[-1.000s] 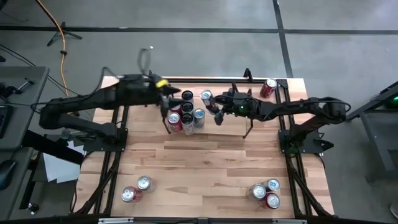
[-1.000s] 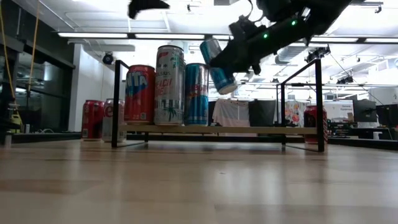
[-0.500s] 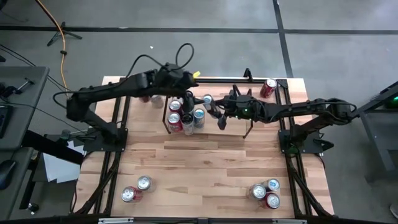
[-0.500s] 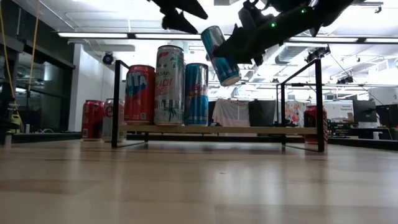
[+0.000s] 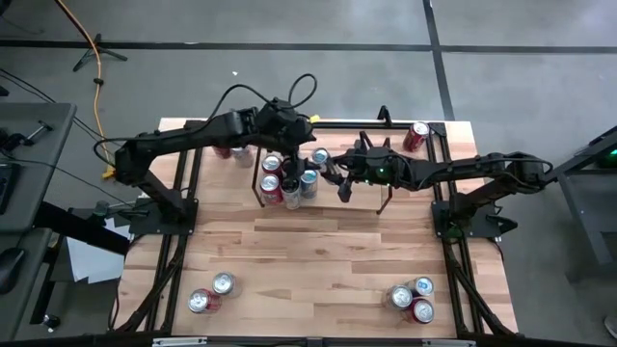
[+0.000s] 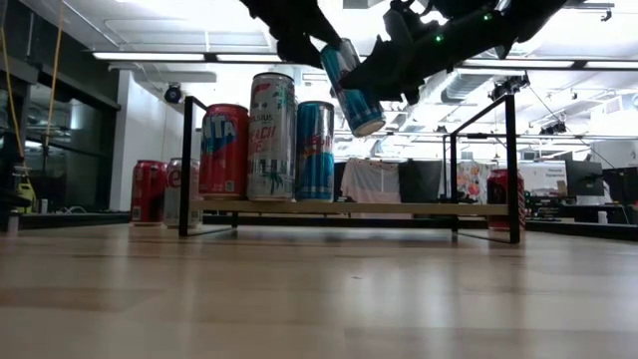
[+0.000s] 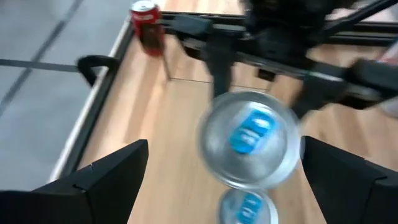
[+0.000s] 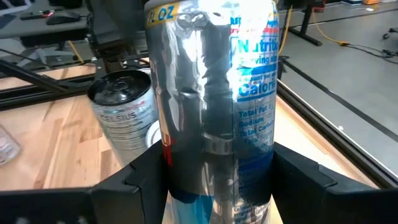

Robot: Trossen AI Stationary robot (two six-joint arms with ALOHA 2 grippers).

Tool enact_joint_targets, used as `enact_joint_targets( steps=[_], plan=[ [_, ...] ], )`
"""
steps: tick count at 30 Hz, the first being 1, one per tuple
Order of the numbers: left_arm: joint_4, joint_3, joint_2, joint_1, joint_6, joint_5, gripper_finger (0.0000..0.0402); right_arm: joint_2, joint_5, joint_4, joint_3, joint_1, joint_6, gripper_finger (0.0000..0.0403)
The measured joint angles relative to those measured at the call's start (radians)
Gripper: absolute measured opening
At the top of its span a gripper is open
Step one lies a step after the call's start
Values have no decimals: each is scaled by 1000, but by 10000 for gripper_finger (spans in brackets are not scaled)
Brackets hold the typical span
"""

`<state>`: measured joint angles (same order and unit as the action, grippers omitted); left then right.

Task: Place canned beverage on shelf
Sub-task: Put the left blue soda can on the shelf aligned with the other blue soda can

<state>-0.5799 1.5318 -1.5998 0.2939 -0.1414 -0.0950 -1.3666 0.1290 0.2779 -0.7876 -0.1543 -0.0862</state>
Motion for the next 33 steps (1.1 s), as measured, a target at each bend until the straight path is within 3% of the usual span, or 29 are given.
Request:
enact_joint_targets(
  steps=[3, 7, 17, 21, 29, 33],
  plan=[
    [35, 0, -16, 0, -2, 0, 370, 0, -3, 3, 0, 0, 1, 213],
    [24, 0, -47, 0, -5, -75, 370, 0, -7, 8, 0, 0, 4, 213],
    [58, 0, -76, -2, -26, -81, 358, 0, -14, 15, 0, 0, 27, 213],
    [56, 0, -69, -2, -27, -81, 315, 0, -14, 16, 0, 0, 44, 213],
    [51, 0, -70, -3, -32, -93, 173, -1, -11, 17, 0, -1, 54, 213],
    [51, 0, -70, -3, -32, -91, 170, -1, -14, 17, 0, -1, 56, 213]
  ],
)
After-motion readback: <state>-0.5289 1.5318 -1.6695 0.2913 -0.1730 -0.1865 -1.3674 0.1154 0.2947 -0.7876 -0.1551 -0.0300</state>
